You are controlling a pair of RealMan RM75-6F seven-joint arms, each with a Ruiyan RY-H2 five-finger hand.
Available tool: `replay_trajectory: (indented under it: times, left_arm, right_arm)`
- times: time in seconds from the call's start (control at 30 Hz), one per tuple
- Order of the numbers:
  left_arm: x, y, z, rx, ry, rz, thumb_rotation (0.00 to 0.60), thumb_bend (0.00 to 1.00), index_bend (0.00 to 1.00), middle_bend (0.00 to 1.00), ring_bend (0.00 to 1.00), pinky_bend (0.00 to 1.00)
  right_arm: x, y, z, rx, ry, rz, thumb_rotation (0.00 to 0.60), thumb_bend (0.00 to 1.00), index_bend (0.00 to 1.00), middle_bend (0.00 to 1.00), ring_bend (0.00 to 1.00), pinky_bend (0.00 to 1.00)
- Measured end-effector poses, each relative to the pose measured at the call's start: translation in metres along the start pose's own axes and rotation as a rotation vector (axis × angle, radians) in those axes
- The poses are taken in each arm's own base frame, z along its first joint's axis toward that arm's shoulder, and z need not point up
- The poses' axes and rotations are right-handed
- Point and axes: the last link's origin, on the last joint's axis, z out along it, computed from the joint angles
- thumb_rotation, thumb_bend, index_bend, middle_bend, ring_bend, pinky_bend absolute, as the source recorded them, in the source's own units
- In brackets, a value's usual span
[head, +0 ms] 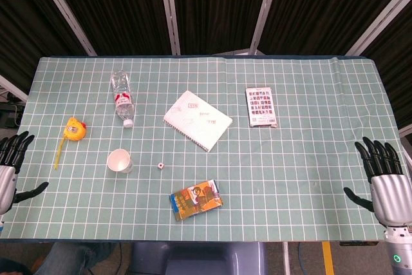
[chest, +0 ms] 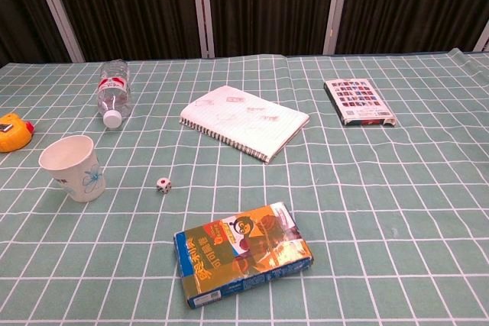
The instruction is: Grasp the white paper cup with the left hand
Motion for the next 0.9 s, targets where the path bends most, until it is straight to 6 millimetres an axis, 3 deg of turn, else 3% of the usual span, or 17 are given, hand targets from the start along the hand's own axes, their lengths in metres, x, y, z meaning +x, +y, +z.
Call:
replay_trajectory:
  times: [0.27,0.5,0.67,0.9]
  left_arm:
    - [-0.007,0.003,0.003,-0.027,-0.017,0.015,0.600,0.00,0.00,0.00,0.00,0.00]
    - [-0.024,0.023,0.020,-0.123,-0.075,0.086,0.600,0.00,0.00,0.00,0.00,0.00]
    - [-0.040,0.047,0.042,-0.257,-0.131,0.249,0.600,0.00,0.00,0.00,0.00,0.00]
    - [-0.067,0.088,0.070,-0.429,-0.148,0.614,0.600,0.00,0.00,0.00,0.00,0.00]
  right_arm:
    - [0.001,0.001,0.002,-0.004,0.004,-0.007,0.600,0.00,0.00,0.00,0.00,0.00]
    - [0.001,0.002,0.005,-0.010,-0.006,-0.002,0.600,0.00,0.00,0.00,0.00,0.00]
    - [0.001,0.006,0.010,-0.038,-0.013,-0.016,0.600,0.00,0.00,0.00,0.00,0.00]
    - [-0.004,0.015,0.017,-0.085,-0.018,-0.036,0.600,0.00,0.00,0.00,0.00,0.00]
